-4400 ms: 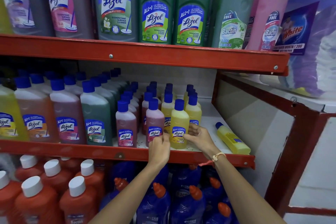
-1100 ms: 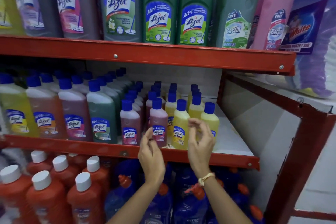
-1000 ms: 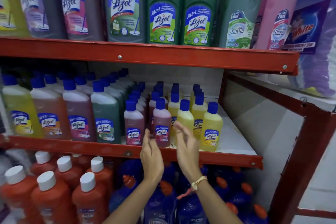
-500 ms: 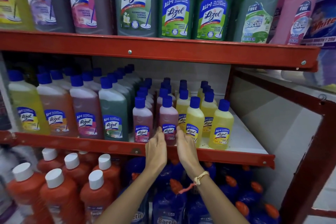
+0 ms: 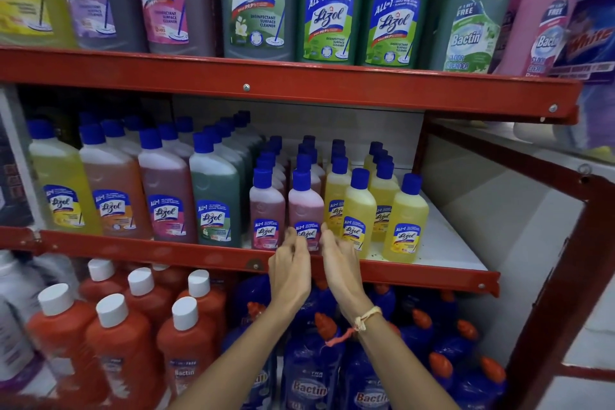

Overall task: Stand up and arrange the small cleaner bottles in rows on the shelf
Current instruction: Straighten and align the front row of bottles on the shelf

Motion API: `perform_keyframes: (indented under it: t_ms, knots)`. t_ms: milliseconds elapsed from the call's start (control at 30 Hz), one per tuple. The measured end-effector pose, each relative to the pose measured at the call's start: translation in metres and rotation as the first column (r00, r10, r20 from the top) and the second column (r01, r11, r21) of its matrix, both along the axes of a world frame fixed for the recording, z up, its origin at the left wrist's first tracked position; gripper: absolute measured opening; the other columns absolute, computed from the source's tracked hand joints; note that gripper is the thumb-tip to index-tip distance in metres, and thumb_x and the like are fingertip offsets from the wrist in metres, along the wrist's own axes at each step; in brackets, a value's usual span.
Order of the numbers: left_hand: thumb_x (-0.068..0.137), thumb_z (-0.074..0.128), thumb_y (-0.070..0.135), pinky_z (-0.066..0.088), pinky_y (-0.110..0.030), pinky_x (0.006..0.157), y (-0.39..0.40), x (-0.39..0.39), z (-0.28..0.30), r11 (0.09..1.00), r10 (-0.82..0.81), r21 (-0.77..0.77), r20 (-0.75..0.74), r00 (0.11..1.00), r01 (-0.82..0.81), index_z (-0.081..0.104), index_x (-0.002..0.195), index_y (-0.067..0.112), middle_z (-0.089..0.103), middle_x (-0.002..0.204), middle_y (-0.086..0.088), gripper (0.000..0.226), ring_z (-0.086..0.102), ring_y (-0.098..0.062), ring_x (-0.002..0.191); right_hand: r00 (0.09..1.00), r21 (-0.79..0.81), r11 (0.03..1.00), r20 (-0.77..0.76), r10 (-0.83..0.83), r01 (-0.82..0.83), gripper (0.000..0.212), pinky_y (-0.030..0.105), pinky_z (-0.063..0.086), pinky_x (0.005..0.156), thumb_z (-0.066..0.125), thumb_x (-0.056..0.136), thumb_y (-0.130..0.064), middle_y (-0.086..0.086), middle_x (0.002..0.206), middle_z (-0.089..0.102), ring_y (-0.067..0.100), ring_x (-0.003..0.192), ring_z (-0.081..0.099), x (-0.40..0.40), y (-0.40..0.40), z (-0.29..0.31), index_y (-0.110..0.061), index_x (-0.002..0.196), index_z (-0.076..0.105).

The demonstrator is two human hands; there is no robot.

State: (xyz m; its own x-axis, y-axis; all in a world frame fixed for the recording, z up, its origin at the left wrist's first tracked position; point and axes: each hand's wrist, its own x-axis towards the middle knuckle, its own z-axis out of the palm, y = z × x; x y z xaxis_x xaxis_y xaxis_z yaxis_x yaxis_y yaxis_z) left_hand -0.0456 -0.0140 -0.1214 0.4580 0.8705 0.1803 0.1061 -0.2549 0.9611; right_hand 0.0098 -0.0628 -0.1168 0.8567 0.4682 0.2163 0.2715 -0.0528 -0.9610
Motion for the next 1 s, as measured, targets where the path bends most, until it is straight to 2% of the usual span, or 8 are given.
perform_keyframes:
  t_ms: [267, 500, 567, 633, 700, 833, 933, 1000]
  knots:
    - [0.097, 0.03, 0.028, 0.03, -0.025, 0.091, -0.005, -0.005, 0.006, 0.999, -0.02, 0.027, -0.026, 0.999, 0.021, 0.039, 0.139, 0.014, 0.053, 0.137, -0.012, 0.046, 0.046, -0.026, 0.126, 0.998, -0.002, 1.0, -0.057, 0.017, -0.017, 0.049, 0.036, 0.05, 0.083, 0.038, 0.097, -0.044, 0.003, 0.084, 0.072, 0.014, 0.084, 0.065, -0.005, 0.002, -0.006, -0.011, 0.088, 0.072]
    - [0.096, 0.035, 0.027, 0.027, -0.031, 0.112, -0.003, -0.01, 0.003, 0.999, -0.041, 0.013, -0.04, 0.998, 0.041, 0.039, 0.14, 0.015, 0.039, 0.15, -0.005, 0.046, 0.036, -0.023, 0.137, 0.997, -0.062, 0.995, 0.033, 0.077, -0.074, 0.043, 0.019, 0.039, 0.081, 0.039, 0.098, -0.025, -0.002, 0.133, 0.058, 0.006, 0.099, 0.057, -0.004, -0.01, 0.0, -0.015, 0.139, 0.05]
    - [0.094, 0.038, 0.024, 0.03, -0.029, 0.11, -0.009, -0.015, 0.0, 0.999, 0.013, 0.034, 0.01, 1.0, -0.013, 0.048, 0.135, 0.015, 0.049, 0.143, -0.005, 0.042, 0.042, -0.019, 0.134, 0.996, -0.074, 0.994, 0.032, 0.086, -0.084, 0.04, 0.02, 0.045, 0.081, 0.042, 0.097, -0.026, -0.014, 0.137, 0.049, 0.014, 0.116, 0.058, -0.002, -0.015, -0.002, -0.011, 0.13, 0.06]
    - [0.094, 0.04, 0.019, 0.039, -0.011, 0.093, -0.018, -0.018, -0.005, 0.995, 0.066, 0.073, 0.079, 0.995, -0.072, 0.057, 0.125, 0.015, 0.069, 0.11, 0.003, 0.036, 0.058, 0.006, 0.107, 0.998, -0.074, 0.996, 0.045, 0.054, -0.05, 0.042, 0.014, 0.043, 0.071, 0.044, 0.094, -0.029, -0.015, 0.141, 0.047, 0.004, 0.096, 0.062, 0.001, -0.02, -0.006, -0.007, 0.127, 0.061]
    - [0.093, 0.041, 0.017, 0.042, -0.003, 0.076, -0.028, -0.014, -0.012, 0.993, 0.046, 0.099, 0.114, 0.992, -0.058, 0.063, 0.117, 0.017, 0.064, 0.082, 0.018, 0.032, 0.057, 0.02, 0.078, 0.997, -0.044, 0.997, 0.043, -0.058, 0.06, 0.04, 0.018, 0.039, 0.054, 0.046, 0.093, -0.028, -0.003, 0.126, 0.065, 0.008, 0.062, 0.055, 0.004, -0.03, -0.01, -0.013, 0.127, 0.062]
    - [0.096, 0.038, 0.022, 0.038, -0.002, 0.076, -0.041, 0.011, -0.007, 0.991, -0.103, 0.095, 0.118, 0.988, 0.092, 0.058, 0.122, 0.02, 0.064, 0.106, 0.014, 0.033, 0.053, 0.008, 0.088, 0.965, 0.063, 0.964, 0.017, -0.26, 0.258, 0.037, 0.026, 0.042, 0.052, 0.048, 0.094, -0.023, 0.0, 0.058, 0.064, 0.014, 0.053, 0.051, 0.01, -0.048, -0.009, -0.018, 0.127, 0.063]
    - [0.098, 0.03, 0.025, 0.034, -0.018, 0.092, -0.04, 0.036, 0.004, 0.984, -0.176, 0.05, 0.092, 0.98, 0.172, 0.044, 0.135, 0.017, 0.056, 0.119, 0.005, 0.041, 0.047, -0.003, 0.105, 0.969, 0.051, 0.968, -0.003, -0.246, 0.246, 0.042, 0.04, 0.049, 0.08, 0.045, 0.096, -0.018, 0.012, 0.104, 0.073, 0.024, 0.091, 0.067, 0.014, -0.056, 0.001, -0.014, 0.137, 0.053]
    - [0.097, 0.024, 0.031, 0.035, -0.027, 0.102, -0.038, 0.052, 0.012, 0.98, -0.201, 0.012, 0.037, 0.979, 0.201, 0.04, 0.137, 0.014, 0.054, 0.124, 0.004, 0.046, 0.049, -0.012, 0.113, 0.98, 0.015, 0.98, -0.012, -0.196, 0.197, 0.044, 0.037, 0.044, 0.093, 0.041, 0.098, -0.018, 0.012, 0.128, 0.062, 0.027, 0.117, 0.057, 0.017, -0.059, 0.006, -0.014, 0.142, 0.045]
